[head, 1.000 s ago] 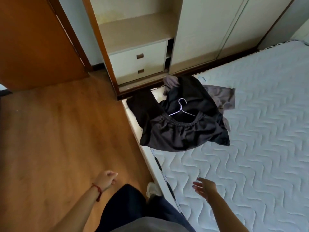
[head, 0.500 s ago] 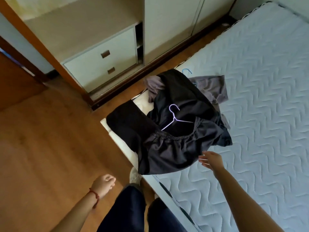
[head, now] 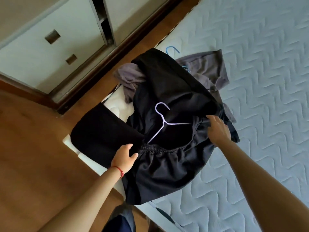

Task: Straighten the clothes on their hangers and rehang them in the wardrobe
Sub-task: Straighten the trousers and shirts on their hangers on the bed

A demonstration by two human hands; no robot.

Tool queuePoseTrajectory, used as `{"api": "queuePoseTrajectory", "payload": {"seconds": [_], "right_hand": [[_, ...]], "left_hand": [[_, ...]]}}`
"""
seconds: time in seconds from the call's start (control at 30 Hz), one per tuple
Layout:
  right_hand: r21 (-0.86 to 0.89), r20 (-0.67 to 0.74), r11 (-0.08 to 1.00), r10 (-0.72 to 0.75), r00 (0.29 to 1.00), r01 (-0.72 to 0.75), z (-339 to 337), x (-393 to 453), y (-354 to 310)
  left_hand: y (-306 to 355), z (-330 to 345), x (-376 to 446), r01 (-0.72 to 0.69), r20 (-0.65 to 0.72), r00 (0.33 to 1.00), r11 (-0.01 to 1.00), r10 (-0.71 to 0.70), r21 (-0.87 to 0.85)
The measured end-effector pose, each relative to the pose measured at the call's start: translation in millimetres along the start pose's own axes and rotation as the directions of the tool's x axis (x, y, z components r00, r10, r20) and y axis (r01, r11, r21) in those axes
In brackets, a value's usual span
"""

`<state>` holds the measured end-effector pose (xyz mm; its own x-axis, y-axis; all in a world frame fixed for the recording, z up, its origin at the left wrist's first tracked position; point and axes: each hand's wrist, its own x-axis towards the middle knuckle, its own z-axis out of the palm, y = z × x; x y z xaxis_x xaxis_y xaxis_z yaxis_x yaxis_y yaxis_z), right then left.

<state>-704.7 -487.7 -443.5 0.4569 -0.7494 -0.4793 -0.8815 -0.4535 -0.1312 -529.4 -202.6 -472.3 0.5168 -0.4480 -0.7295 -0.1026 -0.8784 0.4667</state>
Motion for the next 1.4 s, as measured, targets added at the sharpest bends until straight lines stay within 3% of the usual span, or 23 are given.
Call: {"api": "queuePoseTrajectory", "payload": {"seconds": [0.13,0.33,0.43,0.57,0.7,0.87,1.23,1.4], "right_hand": [[-0.194,0.023,0.966,-0.167,0.986,0.168,24,38,6],[-0.398,0.002,0.897,-0.208,0.978,0.191,45,42,7],[-0.432,-0.028,0.878,-0.242,0.97,0.207,38,29,8],[-0.315,-0.021,0.917,-0.267,0.964,0.247,26,1,11],[-0.143,-0.036,0.955,-0.269,0.963,0.261,5,-34,12],[0.014,-0.121,0.958,-0.281,0.952,0.285,-37,-72,6],[0.059,-0.42,0.824,-0.492,0.762,0.564,-174,-131,-46],[0.109,-0.552,0.743,-0.507,0.662,0.66,-241,-162,-92]], "left_hand": [[-6,32,29,-0.017,0.053,0.999,0.987,0.008,0.158],[-17,46,33,-0.022,-0.072,0.997,0.995,0.029,0.099],[-13,42,19,-0.019,-0.08,0.997,0.997,0.024,0.071],[3,35,-16,-0.099,-0.158,0.981,0.992,0.112,0.083],[18,22,-66,-0.201,-0.301,0.923,0.968,0.239,0.152],[28,-9,-132,-0.328,-0.405,0.849,0.94,0.338,0.095],[69,-109,-238,-0.477,-0.651,0.65,0.877,0.392,0.051],[85,-175,-282,-0.508,-0.748,0.506,0.849,0.43,0.145]]}}
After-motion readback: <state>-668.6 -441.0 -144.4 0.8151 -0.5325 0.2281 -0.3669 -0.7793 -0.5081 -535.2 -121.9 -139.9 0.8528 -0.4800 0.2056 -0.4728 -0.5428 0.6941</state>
